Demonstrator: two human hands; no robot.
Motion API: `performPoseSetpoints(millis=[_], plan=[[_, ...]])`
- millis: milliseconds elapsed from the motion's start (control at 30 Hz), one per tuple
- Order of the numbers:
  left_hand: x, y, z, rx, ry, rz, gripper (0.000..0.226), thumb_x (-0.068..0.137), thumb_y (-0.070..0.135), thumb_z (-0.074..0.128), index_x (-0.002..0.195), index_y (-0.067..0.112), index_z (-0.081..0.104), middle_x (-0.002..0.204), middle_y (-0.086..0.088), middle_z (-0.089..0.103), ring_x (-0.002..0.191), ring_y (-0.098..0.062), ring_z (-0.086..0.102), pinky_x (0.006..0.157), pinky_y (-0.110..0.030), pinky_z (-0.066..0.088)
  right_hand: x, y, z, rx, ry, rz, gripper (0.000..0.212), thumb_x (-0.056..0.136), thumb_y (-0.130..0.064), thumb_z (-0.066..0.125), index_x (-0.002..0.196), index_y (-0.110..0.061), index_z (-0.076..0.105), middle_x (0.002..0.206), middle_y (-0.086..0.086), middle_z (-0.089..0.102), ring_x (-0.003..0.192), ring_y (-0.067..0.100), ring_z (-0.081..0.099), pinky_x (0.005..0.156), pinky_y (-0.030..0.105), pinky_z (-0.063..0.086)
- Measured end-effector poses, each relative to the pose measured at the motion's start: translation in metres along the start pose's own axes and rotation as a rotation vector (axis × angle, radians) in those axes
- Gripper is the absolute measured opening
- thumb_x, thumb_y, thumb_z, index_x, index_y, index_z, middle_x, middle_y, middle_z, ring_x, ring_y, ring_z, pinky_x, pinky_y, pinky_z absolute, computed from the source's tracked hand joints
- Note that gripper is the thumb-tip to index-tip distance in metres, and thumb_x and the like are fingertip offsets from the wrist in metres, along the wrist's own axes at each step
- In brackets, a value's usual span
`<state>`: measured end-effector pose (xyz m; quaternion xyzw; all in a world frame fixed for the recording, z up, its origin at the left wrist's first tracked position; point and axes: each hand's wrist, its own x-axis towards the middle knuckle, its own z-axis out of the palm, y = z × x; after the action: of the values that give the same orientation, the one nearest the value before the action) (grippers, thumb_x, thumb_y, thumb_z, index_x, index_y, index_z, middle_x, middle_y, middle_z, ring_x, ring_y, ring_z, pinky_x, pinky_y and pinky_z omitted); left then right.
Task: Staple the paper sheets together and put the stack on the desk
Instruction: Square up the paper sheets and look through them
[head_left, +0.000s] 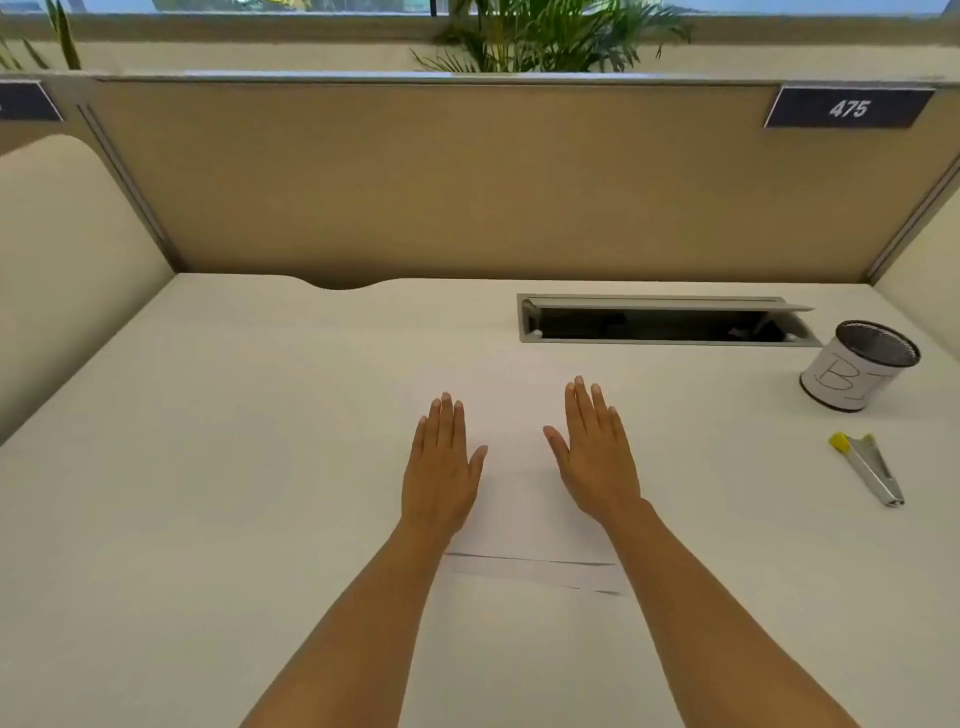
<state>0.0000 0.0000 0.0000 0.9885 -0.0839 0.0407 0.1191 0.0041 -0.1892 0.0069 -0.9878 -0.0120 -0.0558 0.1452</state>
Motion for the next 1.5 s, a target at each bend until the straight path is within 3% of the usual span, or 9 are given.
performPoseSetpoints(millis=[267,433,500,600,700,800,1100,1267,1500], plan=[[-0.011,-0.010,0.035,-0.059,-0.027,0.004,0.100,0.072,0.061,-0.033,0.149,0.010,0.005,0.159,-0.007,0.001,0.147,-0.021,0.001,0.114,-0.027,-0.009,-0.017,0.013,0.034,-0.009,-0.110,0.049,0.108,0.058,-0.070,-0.037,0.148,-0.019,-0.008,0.158,-0.004,-0.012,0.146,0.015,-0.012,0.117,0.030,-0.007],[-0.010,-0.008,0.033,-0.053,-0.071,-0.037,0.078,0.082,0.051,-0.012,0.150,0.015,0.003,0.160,-0.003,-0.001,0.148,-0.017,-0.001,0.117,-0.027,-0.005,-0.020,0.014,0.036,-0.012,-0.123,0.072,0.112,0.056,-0.072,-0.038,0.150,-0.021,-0.002,0.159,-0.004,-0.006,0.147,0.015,-0.007,0.117,0.031,-0.005],[-0.010,-0.007,0.032,-0.044,-0.088,-0.049,0.072,0.086,0.048,-0.005,0.150,0.016,0.003,0.160,-0.002,-0.001,0.147,-0.016,-0.001,0.118,-0.028,-0.004,-0.021,0.012,0.032,0.012,-0.117,0.086,0.100,0.068,-0.073,-0.026,0.150,-0.023,0.002,0.159,-0.004,-0.004,0.147,0.016,-0.006,0.117,0.031,-0.003],[-0.009,-0.006,0.029,-0.052,-0.075,-0.077,0.068,0.091,0.049,-0.001,0.150,0.017,0.008,0.160,-0.003,0.003,0.147,-0.017,0.002,0.118,-0.029,-0.001,-0.020,0.008,0.026,0.080,-0.028,0.203,0.064,0.095,-0.054,0.020,0.149,-0.020,0.017,0.159,0.003,0.006,0.146,0.023,0.004,0.118,0.035,0.008],[-0.008,0.000,0.024,-0.157,-0.025,-0.181,0.054,0.100,0.036,0.025,0.148,0.013,0.018,0.159,-0.007,0.008,0.147,-0.019,0.007,0.118,-0.031,0.005,-0.015,0.008,0.020,0.186,0.048,0.384,0.064,0.094,-0.046,0.041,0.146,-0.013,0.025,0.155,0.011,0.019,0.141,0.028,0.018,0.114,0.040,0.021],[-0.003,0.011,0.016,-0.373,0.030,-0.392,0.053,0.099,0.029,0.035,0.146,0.009,0.023,0.158,-0.010,0.011,0.146,-0.023,0.011,0.117,-0.033,0.013,-0.012,0.011,0.017,0.182,0.030,0.390,0.068,0.091,-0.045,0.047,0.145,-0.010,0.025,0.149,0.011,0.029,0.136,0.028,0.025,0.109,0.039,0.027],[0.034,0.017,-0.002,-0.805,0.152,-0.861,0.058,0.089,0.009,0.057,0.141,0.002,0.032,0.146,-0.016,0.032,0.133,-0.033,0.035,0.107,-0.042,0.034,-0.009,0.014,0.014,0.210,0.014,0.395,0.069,0.091,-0.041,0.052,0.145,-0.008,0.025,0.149,0.011,0.030,0.134,0.029,0.027,0.107,0.037,0.029],[0.045,0.008,-0.004,-0.961,0.112,-0.959,0.057,0.086,0.012,0.061,0.137,-0.001,0.038,0.139,-0.019,0.043,0.120,-0.037,0.050,0.098,-0.042,0.044,-0.009,0.015,0.014,0.218,0.017,0.392,0.070,0.090,-0.041,0.053,0.144,-0.008,0.025,0.150,0.010,0.029,0.134,0.028,0.027,0.107,0.036,0.029],[0.044,0.019,-0.007,-0.659,0.028,-0.884,0.050,0.084,0.023,0.064,0.129,0.006,0.050,0.128,-0.017,0.053,0.118,-0.036,0.050,0.098,-0.046,0.043,-0.008,0.016,0.014,0.209,0.014,0.395,0.070,0.090,-0.043,0.052,0.145,-0.009,0.024,0.150,0.009,0.028,0.134,0.027,0.027,0.107,0.034,0.029]])
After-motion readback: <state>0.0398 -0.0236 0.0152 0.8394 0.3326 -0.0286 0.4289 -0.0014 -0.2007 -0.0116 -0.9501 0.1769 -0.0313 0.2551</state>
